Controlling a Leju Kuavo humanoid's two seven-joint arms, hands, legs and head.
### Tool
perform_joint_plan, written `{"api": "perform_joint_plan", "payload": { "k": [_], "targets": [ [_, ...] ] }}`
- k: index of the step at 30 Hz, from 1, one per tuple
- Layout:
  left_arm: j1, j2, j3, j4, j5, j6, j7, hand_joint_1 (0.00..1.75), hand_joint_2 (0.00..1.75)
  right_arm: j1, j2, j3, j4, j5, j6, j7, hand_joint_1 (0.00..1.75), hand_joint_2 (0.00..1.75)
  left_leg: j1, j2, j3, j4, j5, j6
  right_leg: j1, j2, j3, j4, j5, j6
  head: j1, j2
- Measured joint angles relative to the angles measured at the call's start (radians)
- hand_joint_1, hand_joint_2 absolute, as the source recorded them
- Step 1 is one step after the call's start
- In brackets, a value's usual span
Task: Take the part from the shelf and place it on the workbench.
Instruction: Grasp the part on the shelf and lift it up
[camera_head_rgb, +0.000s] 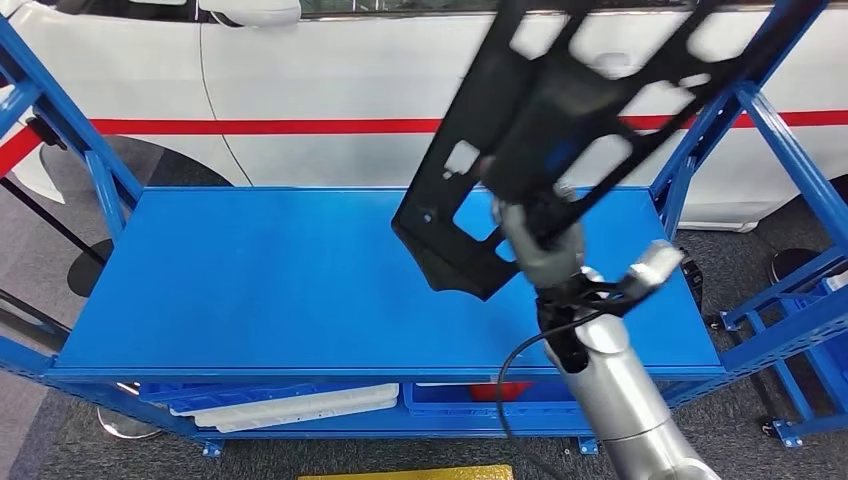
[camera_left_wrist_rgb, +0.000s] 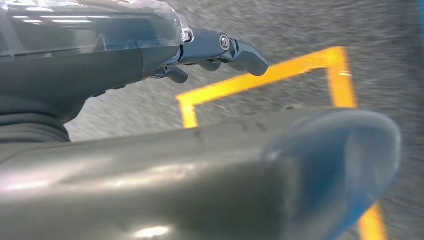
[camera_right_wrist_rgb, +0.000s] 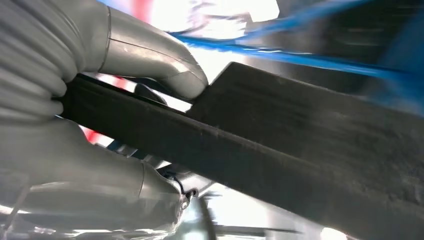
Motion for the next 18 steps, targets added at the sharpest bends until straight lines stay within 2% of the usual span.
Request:
{"api": "perform_joint_plan", "payload": {
  "k": [2,3,7,9,11,12,13,14,15,16,18],
  "targets": [
    [0.000,-0.001,0.015,0.000,0.010,-0.010,-0.036,0.00,0.00,0.017,0.001,-0.058,-0.074,-0.073,0.091,0.018,1.75,1.75,-0.004,-0.002,0.000,0.011,-0.011,-0.009,0.000,-0.001,0.057,-0.119,0.043,-0.005,0.000,0.000],
    [-0.001,-0.001,0.021,0.000,0.012,-0.010,-0.048,0.00,0.00,0.029,0.002,-0.077,-0.103,-0.084,0.121,0.025,1.75,1.75,-0.006,-0.001,-0.001,0.015,-0.016,-0.014,0.001,0.000,0.070,-0.148,0.048,-0.009,0.000,0.000],
    [-0.004,0.000,0.045,0.000,0.021,-0.003,-0.089,0.00,0.00,0.110,0.014,-0.096,-0.153,-0.064,0.183,0.030,1.75,1.75,-0.005,0.003,-0.002,0.024,-0.031,-0.035,0.003,0.003,0.074,-0.159,0.043,-0.033,0.000,0.000],
    [-0.006,0.000,0.053,0.000,0.018,0.006,-0.099,0.00,0.00,0.154,0.019,-0.093,-0.164,-0.043,0.193,0.022,1.75,1.75,-0.002,0.005,-0.032,0.093,-0.076,-0.046,0.001,-0.001,0.076,-0.162,0.043,-0.043,0.000,0.000],
    [-0.007,0.000,0.056,0.000,0.008,0.025,-0.095,0.00,0.00,0.193,0.022,-0.087,-0.173,-0.028,0.199,0.011,1.75,1.75,0.001,0.006,-0.092,0.225,-0.138,-0.054,0.003,-0.004,0.077,-0.162,0.041,-0.048,0.000,0.000],
    [-0.007,0.000,0.056,0.000,0.001,0.038,-0.087,0.00,0.00,0.211,0.022,-0.083,-0.176,-0.023,0.201,0.007,1.75,1.75,0.001,0.006,-0.118,0.278,-0.156,-0.055,0.005,-0.005,0.077,-0.162,0.040,-0.049,0.000,0.000],
    [-0.008,0.000,0.056,0.000,-0.005,0.050,-0.079,0.00,0.00,0.227,0.022,-0.078,-0.179,-0.020,0.203,0.005,1.75,1.75,0.001,0.006,-0.130,0.302,-0.155,-0.054,0.006,-0.005,0.077,-0.162,0.040,-0.050,0.000,0.000],
    [-0.008,0.000,0.056,0.000,-0.009,0.061,-0.071,0.00,0.00,0.240,0.022,-0.072,-0.182,-0.017,0.204,0.004,1.75,1.75,0.000,0.006,-0.125,0.288,-0.136,-0.051,0.008,-0.004,0.078,-0.162,0.039,-0.050,0.000,0.000],
    [-0.009,0.000,0.056,0.000,-0.012,0.069,-0.066,0.00,0.00,0.250,0.022,-0.068,-0.186,-0.014,0.204,0.004,1.75,1.75,-0.001,0.006,-0.103,0.237,-0.102,-0.045,0.009,-0.003,0.079,-0.161,0.039,-0.050,0.000,0.000],
    [-0.011,0.000,0.056,0.000,-0.014,0.075,-0.061,0.00,0.00,0.257,0.022,-0.063,-0.190,-0.013,0.205,0.005,1.75,1.75,-0.004,0.006,-0.069,0.164,-0.065,-0.035,0.011,-0.002,0.081,-0.162,0.039,-0.051,0.000,0.000],
    [-0.016,0.001,0.056,0.000,-0.015,0.082,-0.056,0.00,0.00,0.263,0.022,-0.056,-0.195,-0.009,0.203,0.008,1.75,1.75,-0.011,0.007,-0.016,0.047,-0.023,-0.018,0.014,0.000,0.082,-0.162,0.040,-0.047,0.000,0.000]
  ]
}}
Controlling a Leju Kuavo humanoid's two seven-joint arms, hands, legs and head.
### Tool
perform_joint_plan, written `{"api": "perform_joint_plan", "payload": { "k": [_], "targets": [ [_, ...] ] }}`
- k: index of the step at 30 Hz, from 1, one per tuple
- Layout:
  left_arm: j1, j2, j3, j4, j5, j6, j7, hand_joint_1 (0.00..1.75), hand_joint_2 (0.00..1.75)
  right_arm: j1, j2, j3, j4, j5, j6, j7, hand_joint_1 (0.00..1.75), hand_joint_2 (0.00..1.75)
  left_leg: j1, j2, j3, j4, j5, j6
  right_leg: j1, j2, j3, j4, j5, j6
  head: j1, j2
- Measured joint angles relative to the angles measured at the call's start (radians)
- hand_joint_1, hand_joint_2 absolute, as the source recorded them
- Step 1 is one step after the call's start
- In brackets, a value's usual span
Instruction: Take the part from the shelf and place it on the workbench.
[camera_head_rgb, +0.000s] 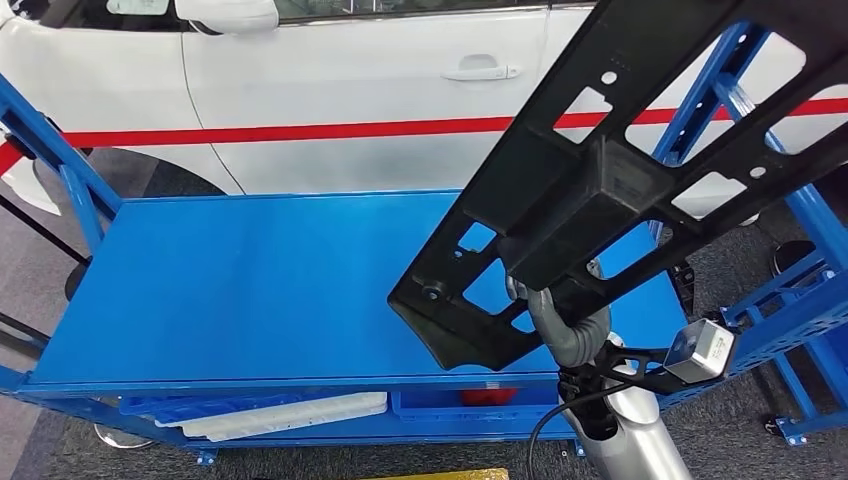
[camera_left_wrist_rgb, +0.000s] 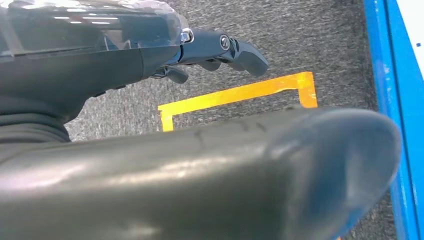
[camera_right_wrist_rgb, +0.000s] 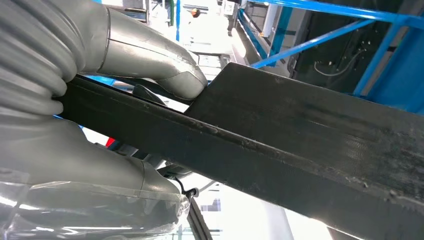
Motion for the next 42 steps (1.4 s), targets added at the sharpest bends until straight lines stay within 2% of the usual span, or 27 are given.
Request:
{"api": "perform_joint_plan", "payload": {
  "k": [1,3,5,7,9,10,11,12,14,16,20,22,24,25,26,27,28,30,31,32,35,36,37,38,40,41,42],
  "targets": [
    [-0.002,0.000,0.000,0.000,0.001,0.001,-0.004,0.00,0.00,0.003,0.000,0.003,-0.001,0.003,-0.003,0.002,1.75,1.75,-0.003,0.000,0.011,-0.027,0.004,0.005,-0.001,0.000,-0.001,0.000,0.001,0.004,0.000,0.000],
    [-0.004,0.000,0.000,0.000,-0.003,0.001,-0.021,0.00,0.00,0.009,0.000,0.008,-0.002,0.016,-0.014,0.009,1.75,1.75,-0.006,0.000,0.015,-0.038,0.006,0.010,-0.003,0.000,0.000,-0.004,0.004,0.015,0.000,0.000],
    [-0.005,-0.001,-0.001,0.000,-0.020,-0.001,-0.034,0.00,0.00,0.014,-0.001,0.011,-0.002,0.033,-0.028,0.014,1.75,1.75,-0.001,0.001,0.023,-0.055,0.018,0.016,-0.004,-0.001,-0.003,0.006,-0.005,0.026,0.000,0.000],
    [-0.009,-0.004,-0.007,0.000,-0.043,-0.010,-0.035,0.00,0.00,0.017,-0.002,0.014,-0.002,0.043,-0.040,0.018,1.75,1.75,0.004,0.002,0.028,-0.068,0.029,0.021,-0.006,0.000,-0.036,0.080,-0.054,0.034,0.000,0.000],
    [-0.014,-0.009,-0.015,0.000,-0.056,-0.022,-0.028,0.00,0.00,0.026,-0.002,0.015,0.002,0.049,-0.051,0.023,1.75,1.75,0.005,0.002,0.026,-0.068,0.030,0.024,-0.009,0.000,-0.095,0.207,-0.113,0.042,0.000,0.000],
    [-0.015,-0.012,-0.018,0.000,-0.059,-0.025,-0.022,0.00,0.00,0.032,-0.002,0.015,0.005,0.050,-0.055,0.026,1.75,1.75,0.005,0.002,0.026,-0.066,0.029,0.023,-0.012,0.000,-0.115,0.251,-0.125,0.046,0.000,0.000],
    [-0.016,-0.015,-0.021,0.000,-0.062,-0.026,-0.017,0.00,0.00,0.036,-0.002,0.016,0.009,0.051,-0.058,0.028,1.75,1.75,0.006,0.002,0.025,-0.063,0.027,0.022,-0.015,0.000,-0.118,0.259,-0.116,0.050,0.000,0.000],
    [-0.016,-0.017,-0.024,0.000,-0.065,-0.025,-0.012,0.00,0.00,0.039,-0.002,0.016,0.011,0.051,-0.059,0.028,1.75,1.75,0.008,0.001,0.025,-0.059,0.025,0.020,-0.018,-0.001,-0.101,0.227,-0.091,0.053,0.000,0.000],
    [-0.018,-0.019,-0.029,0.000,-0.077,-0.021,0.001,0.00,0.00,0.041,-0.003,0.016,0.014,0.051,-0.061,0.030,1.75,1.75,0.010,0.000,0.023,-0.044,0.015,0.011,-0.024,-0.001,-0.037,0.103,-0.033,0.057,0.000,0.000],
    [-0.024,-0.019,-0.033,0.000,-0.087,-0.016,0.018,0.00,0.00,0.043,-0.003,0.016,0.015,0.051,-0.065,0.033,1.75,1.75,0.008,0.000,0.017,-0.026,0.006,-0.001,-0.023,0.002,-0.001,0.025,-0.011,0.047,0.000,0.000],
    [-0.027,-0.019,-0.037,0.000,-0.083,-0.015,0.051,0.00,0.00,0.046,-0.004,0.017,0.016,0.048,-0.073,0.044,1.75,1.75,0.008,0.000,0.007,-0.014,-0.003,-0.021,-0.019,0.003,-0.005,0.018,-0.006,0.018,-0.001,0.000],
    [-0.027,-0.018,-0.031,0.000,-0.060,-0.026,0.063,0.00,0.00,0.045,-0.004,0.017,0.016,0.048,-0.072,0.048,1.75,1.75,0.011,0.000,-0.014,0.044,-0.052,-0.031,-0.020,0.000,-0.010,0.014,0.001,0.007,-0.001,0.000],
    [-0.025,-0.017,-0.021,0.000,-0.038,-0.038,0.071,0.00,0.00,0.045,-0.004,0.017,0.019,0.053,-0.071,0.052,1.75,1.75,0.012,0.001,-0.060,0.167,-0.127,-0.037,-0.018,-0.004,-0.019,0.014,0.008,-0.001,-0.001,0.000],
    [-0.023,-0.016,-0.017,0.000,-0.034,-0.040,0.075,0.00,0.00,0.044,-0.004,0.018,0.021,0.058,-0.071,0.054,1.75,1.75,0.013,0.001,-0.081,0.224,-0.153,-0.038,-0.016,-0.005,-0.025,0.015,0.012,-0.003,-0.001,0.000],
    [-0.021,-0.015,-0.013,0.000,-0.032,-0.040,0.080,0.00,0.00,0.044,-0.004,0.020,0.024,0.064,-0.071,0.056,1.75,1.75,0.013,0.001,-0.088,0.254,-0.163,-0.037,-0.014,-0.006,-0.032,0.015,0.016,-0.005,-0.001,0.000],
    [-0.020,-0.014,-0.010,0.000,-0.032,-0.041,0.084,0.00,0.00,0.042,-0.004,0.022,0.026,0.068,-0.071,0.058,1.75,1.75,0.012,0.001,-0.077,0.247,-0.155,-0.034,-0.012,-0.006,-0.038,0.015,0.021,-0.005,-0.001,0.000],
    [-0.019,-0.012,-0.006,0.000,-0.033,-0.041,0.087,0.00,0.00,0.039,-0.004,0.024,0.027,0.071,-0.071,0.060,1.75,1.75,0.011,0.001,-0.047,0.200,-0.131,-0.028,-0.010,-0.005,-0.043,0.015,0.026,-0.004,-0.001,0.000],
    [-0.021,-0.008,-0.002,0.000,-0.035,-0.041,0.091,0.00,0.00,0.031,-0.004,0.028,0.029,0.073,-0.071,0.063,1.75,1.75,0.005,0.001,0.040,0.054,-0.079,-0.011,-0.006,-0.005,-0.050,0.015,0.037,-0.001,-0.001,0.000],
    [-0.023,-0.006,-0.001,0.000,-0.035,-0.040,0.092,0.00,0.00,0.027,-0.004,0.030,0.030,0.073,-0.071,0.063,1.75,1.75,0.001,0.001,0.069,-0.002,-0.062,-0.004,-0.005,-0.006,-0.052,0.014,0.043,0.003,0.000,0.000],
    [-0.024,-0.004,-0.001,0.000,-0.034,-0.040,0.093,0.00,0.00,0.023,-0.005,0.031,0.031,0.073,-0.070,0.064,1.75,1.75,-0.003,0.002,0.083,-0.032,-0.054,0.002,-0.007,-0.007,-0.053,0.012,0.050,0.009,0.000,0.000],
    [-0.019,-0.002,0.004,0.000,-0.028,-0.038,0.097,0.00,0.00,0.005,-0.005,0.037,0.041,0.075,-0.061,0.070,1.75,1.75,-0.008,0.004,0.077,-0.050,-0.028,0.014,-0.012,-0.009,-0.054,0.002,0.069,0.028,0.000,0.000],
    [-0.017,-0.001,0.006,0.000,-0.026,-0.037,0.097,0.00,0.00,-0.002,-0.005,0.039,0.045,0.075,-0.058,0.072,1.75,1.75,-0.005,0.006,0.074,-0.058,-0.014,0.020,-0.012,-0.008,-0.057,0.005,0.059,0.033,0.000,0.000],
    [-0.015,-0.001,0.007,0.000,-0.025,-0.037,0.098,0.00,0.00,-0.008,-0.005,0.040,0.049,0.076,-0.056,0.073,1.75,1.75,-0.003,0.007,0.067,-0.066,0.001,0.025,-0.012,-0.007,-0.065,0.024,0.031,0.037,0.000,0.000],
    [-0.014,0.000,0.009,0.000,-0.025,-0.037,0.098,0.00,0.00,-0.013,-0.005,0.040,0.053,0.076,-0.056,0.074,1.75,1.75,0.000,0.009,0.058,-0.070,0.015,0.028,-0.012,-0.006,-0.078,0.064,-0.014,0.039,0.000,0.000],
    [-0.010,0.000,0.011,0.000,-0.026,-0.037,0.100,0.00,0.00,-0.019,-0.004,0.042,0.061,0.076,-0.058,0.077,1.75,1.75,0.000,0.009,0.029,-0.069,0.035,0.031,-0.012,-0.004,-0.109,0.185,-0.107,0.046,0.000,0.000],
    [-0.007,-0.001,0.012,0.000,-0.026,-0.037,0.103,0.00,0.00,-0.019,-0.004,0.044,0.065,0.076,-0.059,0.079,1.75,1.75,0.000,0.009,0.013,-0.066,0.045,0.030,-0.013,-0.004,-0.116,0.238,-0.129,0.049,0.000,0.000],
    [-0.004,-0.001,0.014,0.000,-0.026,-0.036,0.106,0.00,0.00,-0.019,-0.003,0.045,0.067,0.076,-0.060,0.081,1.75,1.75,0.001,0.010,-0.003,-0.061,0.053,0.029,-0.014,-0.005,-0.110,0.265,-0.129,0.052,0.000,0.000]
  ]
}}
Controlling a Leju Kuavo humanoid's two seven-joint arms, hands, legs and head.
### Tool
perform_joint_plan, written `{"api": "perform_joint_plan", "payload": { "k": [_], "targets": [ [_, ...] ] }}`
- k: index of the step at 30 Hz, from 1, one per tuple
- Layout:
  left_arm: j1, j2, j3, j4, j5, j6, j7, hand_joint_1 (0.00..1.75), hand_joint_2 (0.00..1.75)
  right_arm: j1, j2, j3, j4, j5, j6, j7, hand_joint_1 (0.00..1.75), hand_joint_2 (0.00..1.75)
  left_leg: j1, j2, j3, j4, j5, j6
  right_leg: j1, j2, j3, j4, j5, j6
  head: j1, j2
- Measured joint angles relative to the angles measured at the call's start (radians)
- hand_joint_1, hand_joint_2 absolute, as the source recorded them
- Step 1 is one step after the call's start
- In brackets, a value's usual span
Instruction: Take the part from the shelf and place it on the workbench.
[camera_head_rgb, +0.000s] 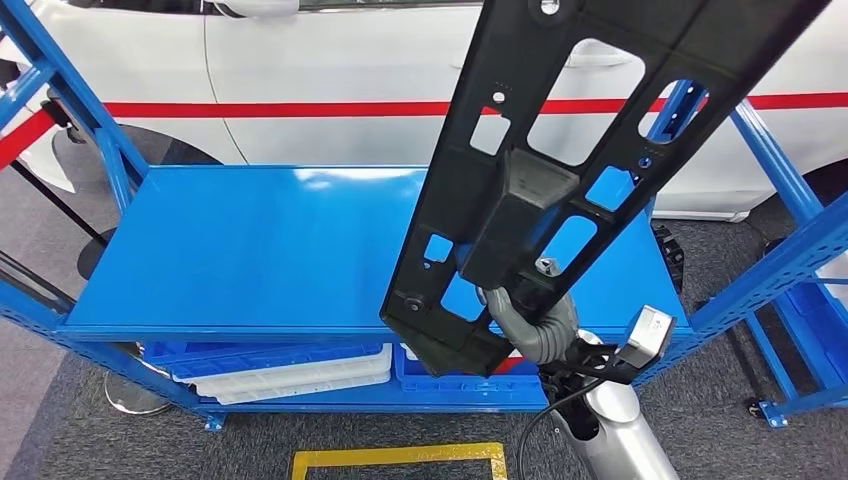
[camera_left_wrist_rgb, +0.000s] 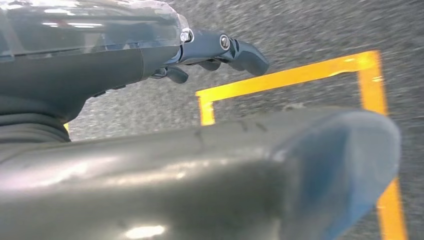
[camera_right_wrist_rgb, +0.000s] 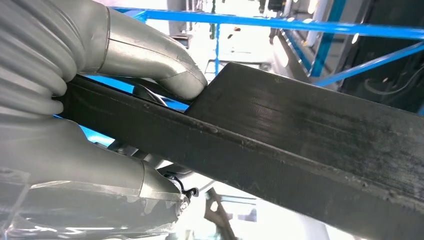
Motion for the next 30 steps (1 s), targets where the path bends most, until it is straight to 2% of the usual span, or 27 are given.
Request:
{"api": "perform_joint_plan", "payload": {
  "k": [1,2,3,4,5,6,8,9,10,11,13,14,15,16,17,18,19,20,21,22,24,25,26,27,29,30],
  "targets": [
    [0.003,0.000,0.001,0.000,0.000,0.001,0.003,0.00,0.00,0.000,0.001,0.001,0.002,0.000,0.000,0.002,1.75,1.75,0.001,0.000,-0.017,0.006,0.007,-0.002,-0.002,0.000,0.024,-0.009,0.019,0.002,0.000,0.000],
    [0.005,0.000,0.002,0.000,0.000,0.003,0.006,0.00,0.00,0.000,0.003,0.001,0.003,0.000,0.000,0.003,1.75,1.75,0.001,0.000,-0.032,0.015,0.013,-0.006,-0.005,0.000,0.065,-0.053,0.043,0.004,0.000,0.000],
    [0.007,0.000,0.004,0.000,0.000,0.004,0.009,0.00,0.00,-0.001,0.004,0.002,0.003,0.001,0.000,0.004,1.75,1.75,0.002,0.000,-0.047,0.025,0.018,-0.010,-0.007,-0.001,0.115,-0.120,0.053,0.005,0.000,0.000],
    [0.008,-0.001,0.006,0.000,0.000,0.006,0.011,0.00,0.00,-0.003,0.007,0.002,0.004,0.002,0.002,0.005,1.75,1.75,0.001,0.000,-0.059,0.035,0.021,-0.014,-0.006,0.001,0.159,-0.182,0.055,0.001,0.000,0.000],
    [0.009,0.000,0.007,0.000,0.000,0.008,0.014,0.00,0.00,-0.005,0.010,0.002,0.004,0.002,0.003,0.005,1.75,1.75,0.000,-0.001,-0.068,0.044,0.025,-0.019,-0.005,0.002,0.187,-0.226,0.050,-0.004,0.000,0.000],
    [0.010,0.000,0.008,0.000,0.000,0.009,0.016,0.00,0.00,-0.007,0.013,0.002,0.005,0.003,0.005,0.006,1.75,1.75,-0.002,-0.001,-0.073,0.049,0.030,-0.025,-0.003,0.004,0.199,-0.249,0.042,-0.012,0.000,0.000],
    [0.012,0.000,0.011,0.000,0.001,0.012,0.020,0.00,0.00,-0.010,0.019,0.003,0.006,0.003,0.010,0.007,1.75,1.75,-0.001,-0.002,-0.079,0.051,0.041,-0.038,0.000,0.005,0.191,-0.251,0.052,-0.030,0.000,0.000],
    [0.014,0.000,0.012,0.000,0.002,0.013,0.022,0.00,0.00,-0.013,0.022,0.003,0.007,0.002,0.013,0.007,1.75,1.75,0.001,-0.002,-0.085,0.054,0.037,-0.044,0.000,0.003,0.184,-0.252,0.060,-0.039,-0.001,0.000],
    [0.016,0.000,0.013,0.000,0.004,0.013,0.023,0.00,0.00,-0.015,0.025,0.003,0.008,0.002,0.017,0.007,1.75,1.75,0.003,-0.003,-0.094,0.069,0.016,-0.050,0.000,0.001,0.175,-0.254,0.070,-0.047,0.000,0.000],
    [0.017,0.001,0.014,0.000,0.005,0.014,0.024,0.00,0.00,-0.017,0.029,0.003,0.008,0.000,0.020,0.008,1.75,1.75,0.006,-0.003,-0.106,0.100,-0.024,-0.056,-0.002,0.000,0.163,-0.255,0.082,-0.054,0.000,0.000],
    [0.018,0.000,0.016,0.000,0.007,0.014,0.024,0.00,0.00,-0.019,0.034,0.003,0.009,-0.002,0.024,0.009,1.75,1.75,0.010,-0.003,-0.135,0.213,-0.125,-0.065,-0.001,-0.001,0.135,-0.254,0.104,-0.060,0.000,0.000],
    [0.018,0.000,0.016,0.000,0.007,0.014,0.024,0.00,0.00,-0.019,0.036,0.003,0.010,-0.004,0.025,0.009,1.75,1.75,0.011,-0.003,-0.144,0.273,-0.159,-0.067,0.000,-0.001,0.119,-0.254,0.115,-0.060,0.000,0.000],
    [0.018,0.000,0.017,0.000,0.006,0.014,0.024,0.00,0.00,-0.019,0.037,0.003,0.011,-0.005,0.025,0.010,1.75,1.75,0.011,-0.003,-0.144,0.315,-0.169,-0.068,0.002,-0.001,0.103,-0.253,0.127,-0.060,0.000,0.000],
    [0.018,0.000,0.017,0.000,0.006,0.014,0.025,0.00,0.00,-0.019,0.037,0.003,0.012,-0.006,0.026,0.010,1.75,1.75,0.011,-0.003,-0.128,0.327,-0.157,-0.066,0.003,-0.002,0.088,-0.253,0.138,-0.059,0.000,0.000],
    [0.017,0.000,0.017,0.000,0.006,0.014,0.025,0.00,0.00,-0.020,0.038,0.003,0.013,-0.008,0.027,0.009,1.75,1.75,0.011,-0.003,-0.096,0.306,-0.131,-0.063,0.005,-0.002,0.074,-0.252,0.149,-0.058,0.000,0.000],
    [0.016,0.001,0.017,0.000,0.007,0.013,0.025,0.00,0.00,-0.020,0.038,0.003,0.013,-0.009,0.028,0.009,1.75,1.75,0.009,-0.004,-0.048,0.253,-0.106,-0.055,0.006,-0.001,0.063,-0.252,0.159,-0.057,0.000,0.000],
    [0.014,0.002,0.018,0.000,0.008,0.012,0.024,0.00,0.00,-0.020,0.039,0.003,0.012,-0.010,0.030,0.008,1.75,1.75,0.005,-0.005,0.009,0.179,-0.097,-0.045,0.007,-0.001,0.055,-0.252,0.169,-0.054,0.000,0.000],
    [0.012,0.003,0.019,0.000,0.009,0.011,0.023,0.00,0.00,-0.020,0.040,0.002,0.011,-0.011,0.033,0.007,1.75,1.75,0.001,-0.006,0.063,0.105,-0.101,-0.036,0.007,-0.002,0.050,-0.253,0.178,-0.050,0.000,0.000],
    [0.010,0.003,0.021,0.000,0.009,0.010,0.022,0.00,0.00,-0.021,0.041,0.002,0.010,-0.012,0.037,0.006,1.75,1.75,-0.004,-0.007,0.099,0.049,-0.109,-0.029,0.005,-0.003,0.049,-0.255,0.186,-0.045,0.000,0.000],
    [0.008,0.004,0.023,0.000,0.010,0.009,0.021,0.00,0.00,-0.022,0.042,0.002,0.010,-0.013,0.040,0.005,1.75,1.75,-0.008,-0.007,0.117,0.016,-0.118,-0.024,0.003,-0.004,0.049,-0.258,0.196,-0.039,-0.001,0.000],
    [0.007,0.002,0.026,0.000,0.010,0.007,0.020,0.00,0.00,-0.024,0.045,0.002,0.009,-0.013,0.043,0.005,1.75,1.75,-0.009,-0.005,0.113,-0.003,-0.099,-0.017,0.000,-0.004,0.050,-0.269,0.214,-0.026,-0.001,0.000],
    [0.006,0.002,0.028,0.000,0.011,0.007,0.019,0.00,0.00,-0.025,0.045,0.002,0.009,-0.013,0.043,0.005,1.75,1.75,-0.007,-0.003,0.107,-0.012,-0.084,-0.011,0.001,-0.003,0.046,-0.268,0.206,-0.021,-0.001,0.000],
    [0.006,0.001,0.030,0.000,0.012,0.007,0.019,0.00,0.00,-0.026,0.046,0.002,0.009,-0.013,0.043,0.005,1.75,1.75,-0.004,0.000,0.098,-0.020,-0.067,-0.004,0.002,-0.001,0.038,-0.251,0.177,-0.017,-0.001,0.000],
    [0.006,0.000,0.031,0.000,0.012,0.007,0.018,0.00,0.00,-0.027,0.045,0.002,0.009,-0.014,0.043,0.004,1.75,1.75,-0.001,0.003,0.086,-0.025,-0.050,0.001,0.003,0.001,0.027,-0.214,0.129,-0.015,-0.001,0.000],
    [0.006,-0.002,0.034,0.000,0.012,0.008,0.018,0.00,0.00,-0.030,0.046,0.002,0.011,-0.014,0.044,0.004,1.75,1.75,-0.002,0.004,0.053,-0.023,-0.024,0.005,0.003,0.002,0.002,-0.095,0.027,-0.010,0.000,0.000],
    [0.007,-0.003,0.035,0.000,0.013,0.008,0.018,0.00,0.00,-0.030,0.045,0.002,0.013,-0.014,0.044,0.005,1.75,1.75,-0.002,0.005,0.035,-0.020,-0.012,0.004,0.002,0.002,-0.004,-0.038,0.007,-0.006,0.000,0.000]
  ]
}}
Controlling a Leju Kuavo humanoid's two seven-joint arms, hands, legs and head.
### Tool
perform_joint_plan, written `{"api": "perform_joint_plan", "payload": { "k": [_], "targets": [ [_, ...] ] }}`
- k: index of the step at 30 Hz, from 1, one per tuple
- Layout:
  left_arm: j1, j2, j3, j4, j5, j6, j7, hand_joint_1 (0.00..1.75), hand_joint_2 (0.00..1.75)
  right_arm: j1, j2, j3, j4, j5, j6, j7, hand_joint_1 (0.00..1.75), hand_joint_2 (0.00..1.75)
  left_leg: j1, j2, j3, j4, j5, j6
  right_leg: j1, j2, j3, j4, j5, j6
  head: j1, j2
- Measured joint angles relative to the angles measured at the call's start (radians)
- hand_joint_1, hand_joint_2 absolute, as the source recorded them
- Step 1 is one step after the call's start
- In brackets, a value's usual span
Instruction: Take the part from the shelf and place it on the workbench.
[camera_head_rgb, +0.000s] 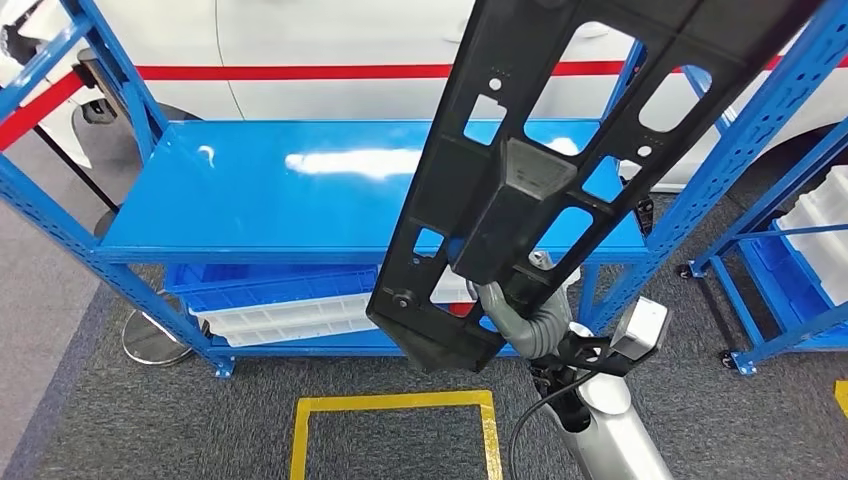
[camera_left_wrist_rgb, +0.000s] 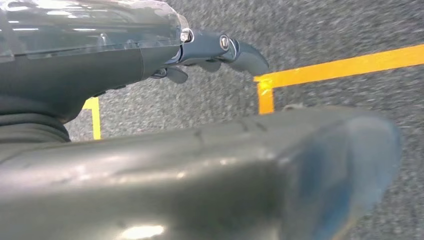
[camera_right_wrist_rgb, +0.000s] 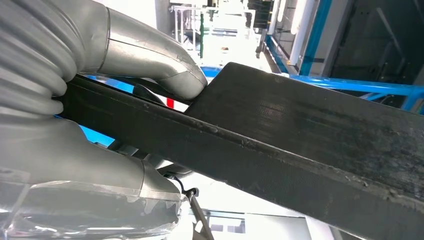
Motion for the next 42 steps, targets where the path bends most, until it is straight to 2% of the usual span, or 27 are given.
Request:
{"api": "perform_joint_plan", "payload": {
  "k": [1,2,4,6,8,10,11,13,15,16,18,20,22,23,25,26,27,28,30,31,32,33,35,37,38,40,42],
  "targets": [
    [0.001,-0.001,0.001,0.000,0.000,0.001,0.000,0.00,0.00,0.000,0.000,0.000,0.001,0.000,0.001,0.000,1.75,1.75,0.000,0.001,-0.019,0.004,0.011,-0.002,-0.002,0.000,0.004,0.037,0.005,0.003,0.000,0.000],
    [0.002,-0.001,0.001,0.000,0.000,0.002,0.000,0.00,0.00,0.000,0.000,0.000,0.002,-0.001,0.002,0.001,1.75,1.75,0.001,0.001,-0.039,0.011,0.021,-0.004,-0.004,0.000,0.022,0.042,0.030,0.006,0.000,0.000],
    [0.003,-0.002,0.003,0.000,0.001,0.003,0.002,0.00,0.00,-0.003,0.000,0.000,0.002,-0.002,0.005,0.002,1.75,1.75,0.002,0.002,-0.078,0.032,0.036,-0.012,-0.010,-0.001,0.105,-0.046,0.074,0.009,0.000,0.000],
    [0.005,-0.002,0.005,0.000,0.001,0.006,0.005,0.00,0.00,-0.006,0.000,0.000,0.002,-0.003,0.007,0.004,1.75,1.75,0.001,0.001,-0.108,0.055,0.047,-0.022,-0.008,0.001,0.193,-0.172,0.055,0.005,0.000,0.000],
    [0.007,-0.002,0.007,0.000,0.001,0.007,0.007,0.00,0.00,-0.008,0.001,0.000,0.002,-0.004,0.006,0.005,1.75,1.75,0.000,0.000,-0.120,0.065,0.060,-0.032,-0.002,0.004,0.217,-0.222,0.032,-0.009,-0.001,0.000],
    [0.012,-0.002,0.009,0.000,0.001,0.008,0.008,0.00,0.00,-0.009,0.001,-0.001,0.003,-0.004,0.004,0.006,1.75,1.75,0.003,-0.001,-0.127,0.066,0.067,-0.045,-0.002,0.003,0.204,-0.224,0.048,-0.027,-0.001,0.000],
    [0.015,-0.002,0.010,0.000,0.001,0.008,0.008,0.00,0.00,-0.010,0.001,-0.001,0.003,-0.004,0.003,0.006,1.75,1.75,0.006,-0.002,-0.134,0.077,0.049,-0.052,-0.002,0.001,0.195,-0.225,0.059,-0.036,-0.001,0.000],
    [0.018,-0.002,0.012,0.000,0.000,0.008,0.008,0.00,0.00,-0.011,0.002,-0.001,0.003,-0.004,0.000,0.007,1.75,1.75,0.011,-0.003,-0.161,0.153,-0.042,-0.065,-0.005,-0.002,0.169,-0.226,0.084,-0.048,-0.001,0.000],
    [0.018,-0.002,0.013,0.000,-0.002,0.007,0.008,0.00,0.00,-0.010,0.002,-0.001,0.003,-0.004,-0.003,0.007,1.75,1.75,0.015,-0.003,-0.187,0.278,-0.132,-0.073,-0.004,-0.002,0.137,-0.225,0.109,-0.051,-0.001,0.000],
    [0.018,-0.003,0.014,0.000,-0.002,0.006,0.008,0.00,0.00,-0.008,0.002,-0.001,0.003,-0.004,-0.003,0.007,1.75,1.75,0.015,-0.003,-0.189,0.326,-0.146,-0.075,-0.004,-0.002,0.120,-0.225,0.122,-0.050,-0.001,0.000],
    [0.017,-0.003,0.014,0.000,-0.003,0.006,0.008,0.00,0.00,-0.005,0.002,-0.001,0.004,-0.004,-0.004,0.007,1.75,1.75,0.016,-0.003,-0.150,0.340,-0.111,-0.073,-0.003,-0.002,0.087,-0.224,0.146,-0.047,-0.001,0.000],
    [0.015,-0.003,0.015,0.000,-0.003,0.005,0.008,0.00,0.00,-0.004,0.002,-0.002,0.003,-0.004,-0.004,0.007,1.75,1.75,0.014,-0.005,-0.045,0.226,-0.071,-0.061,-0.002,-0.001,0.063,-0.223,0.169,-0.042,-0.001,0.000],
    [0.010,-0.003,0.016,0.000,-0.003,0.005,0.008,0.00,0.00,-0.005,0.002,-0.002,0.002,-0.004,-0.006,0.007,1.75,1.75,0.007,-0.007,0.061,0.078,-0.089,-0.047,-0.001,-0.002,0.052,-0.225,0.189,-0.032,-0.001,0.000],
    [0.008,-0.003,0.016,0.000,-0.003,0.005,0.006,0.00,0.00,-0.005,0.002,-0.002,0.001,-0.004,-0.007,0.007,1.75,1.75,0.003,-0.007,0.087,0.035,-0.102,-0.042,-0.003,-0.003,0.052,-0.228,0.199,-0.026,-0.001,0.000],
    [0.006,-0.004,0.017,0.000,-0.003,0.003,0.003,0.00,0.00,-0.006,0.002,-0.003,0.002,-0.007,-0.011,0.007,1.75,1.75,0.001,-0.007,0.087,0.012,-0.092,-0.033,-0.005,-0.005,0.051,-0.239,0.220,-0.013,0.000,0.000],
    [0.005,-0.004,0.017,0.000,-0.003,0.001,-0.001,0.00,0.00,-0.006,0.001,-0.004,0.002,-0.009,-0.015,0.006,1.75,1.75,0.003,-0.005,0.080,0.005,-0.079,-0.027,-0.006,-0.004,0.047,-0.239,0.217,-0.007,0.000,0.000],
    [0.004,-0.005,0.018,0.000,-0.003,0.000,-0.005,0.00,0.00,-0.006,0.001,-0.006,0.003,-0.012,-0.019,0.005,1.75,1.75,0.005,-0.004,0.071,-0.002,-0.065,-0.019,-0.006,-0.003,0.039,-0.228,0.196,-0.003,0.000,0.000],
    [0.003,-0.005,0.019,0.000,-0.002,-0.002,-0.011,0.00,0.00,-0.006,0.001,-0.009,0.004,-0.015,-0.024,0.002,1.75,1.75,0.007,-0.003,0.060,-0.008,-0.051,-0.013,-0.005,-0.002,0.026,-0.198,0.155,0.000,0.000,0.000],
    [0.003,-0.006,0.022,0.000,-0.001,-0.004,-0.024,0.00,0.00,-0.004,0.000,-0.014,0.004,-0.014,-0.041,-0.003,1.75,1.75,0.004,-0.005,0.033,-0.008,-0.026,-0.007,-0.006,0.000,-0.005,-0.084,0.056,0.004,0.000,0.000],
    [0.003,-0.007,0.023,0.000,0.000,-0.005,-0.029,0.00,0.00,-0.002,0.000,-0.015,0.005,-0.012,-0.050,-0.006,1.75,1.75,0.004,-0.008,0.018,-0.006,-0.015,-0.008,-0.006,0.000,-0.017,-0.021,0.033,0.005,0.000,0.000],
    [0.004,-0.008,0.024,0.000,-0.001,-0.005,-0.031,0.00,0.00,0.000,0.000,-0.017,0.005,-0.011,-0.057,-0.009,1.75,1.75,0.003,-0.012,0.003,-0.003,-0.005,-0.009,-0.006,0.000,-0.020,0.023,0.038,0.007,0.000,0.000],
    [0.004,-0.008,0.025,0.000,-0.001,-0.005,-0.032,0.00,0.00,0.002,0.000,-0.017,0.006,-0.011,-0.061,-0.011,1.75,1.75,0.003,-0.016,-0.012,0.001,0.004,-0.011,-0.006,0.000,-0.008,0.036,0.062,0.007,0.000,0.000],
    [0.005,-0.008,0.026,0.000,-0.003,-0.004,-0.032,0.00,0.00,0.004,-0.001,-0.018,0.007,-0.013,-0.063,-0.014,1.75,1.75,0.003,-0.029,-0.038,0.013,0.016,-0.016,-0.007,0.015,0.069,-0.047,0.108,0.003,0.000,0.000],
    [0.003,-0.009,0.026,0.000,-0.005,-0.003,-0.031,0.00,0.00,0.006,-0.001,-0.018,0.007,-0.008,-0.069,-0.016,1.75,1.75,0.002,-0.043,-0.059,0.030,0.023,-0.024,-0.008,0.052,0.163,-0.176,0.093,-0.005,0.000,0.000],
    [0.003,-0.009,0.026,0.000,-0.006,-0.003,-0.031,0.00,0.00,0.008,-0.002,-0.018,0.006,-0.005,-0.073,-0.018,1.75,1.75,0.002,-0.051,-0.067,0.037,0.027,-0.029,-0.008,0.065,0.188,-0.216,0.078,-0.008,0.000,0.000],
    [0.005,-0.008,0.026,0.000,-0.008,-0.002,-0.027,0.00,0.00,0.015,-0.002,-0.019,0.004,0.001,-0.079,-0.021,1.75,1.75,0.002,-0.068,-0.077,0.042,0.035,-0.042,-0.007,0.057,0.196,-0.237,0.067,-0.018,0.000,0.000],
    [0.008,-0.008,0.026,0.000,-0.010,-0.001,-0.022,0.00,0.00,0.020,-0.002,-0.019,-0.002,0.007,-0.082,-0.022,1.75,1.75,0.004,-0.060,-0.089,0.059,0.024,-0.055,-0.009,0.035,0.194,-0.242,0.074,-0.032,0.000,0.000]
  ]
}}
